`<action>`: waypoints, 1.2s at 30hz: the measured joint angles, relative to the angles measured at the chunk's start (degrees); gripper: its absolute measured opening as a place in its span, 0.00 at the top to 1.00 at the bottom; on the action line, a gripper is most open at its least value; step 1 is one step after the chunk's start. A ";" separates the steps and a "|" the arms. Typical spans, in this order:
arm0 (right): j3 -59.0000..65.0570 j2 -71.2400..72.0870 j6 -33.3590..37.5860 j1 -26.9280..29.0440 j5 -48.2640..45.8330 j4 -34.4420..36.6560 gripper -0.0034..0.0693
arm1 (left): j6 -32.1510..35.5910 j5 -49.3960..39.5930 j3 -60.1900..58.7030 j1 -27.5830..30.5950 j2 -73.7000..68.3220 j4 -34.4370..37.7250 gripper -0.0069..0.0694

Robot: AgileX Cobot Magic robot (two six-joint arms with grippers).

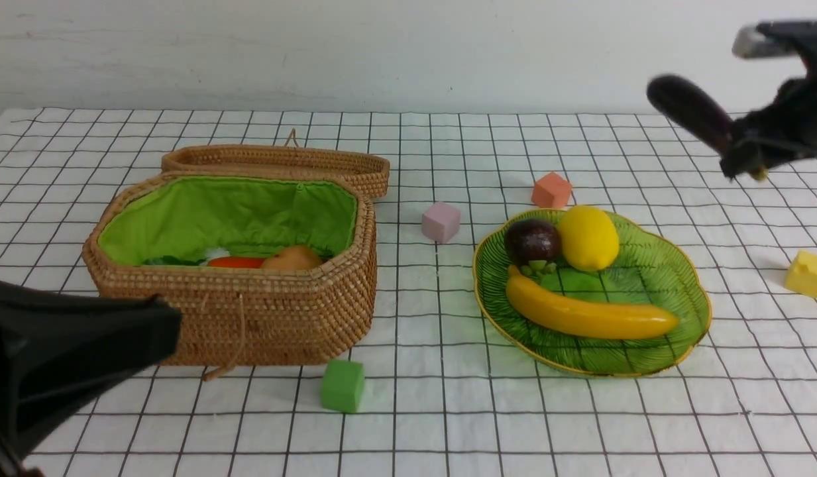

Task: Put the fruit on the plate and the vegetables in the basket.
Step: Grab an eggplant with your right arm and place it in the basket on the left.

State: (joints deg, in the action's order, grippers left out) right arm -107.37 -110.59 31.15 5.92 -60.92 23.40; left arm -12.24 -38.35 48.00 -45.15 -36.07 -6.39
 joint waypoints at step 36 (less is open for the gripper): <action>1.66 12.90 -6.56 -47.69 11.60 -8.41 0.16 | -15.77 -3.41 -1.53 0.00 16.18 -15.44 0.91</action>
State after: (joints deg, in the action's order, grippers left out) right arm -105.72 -97.70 24.60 -41.77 -49.31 14.99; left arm -28.01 -41.75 46.47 -45.15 -19.89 -21.83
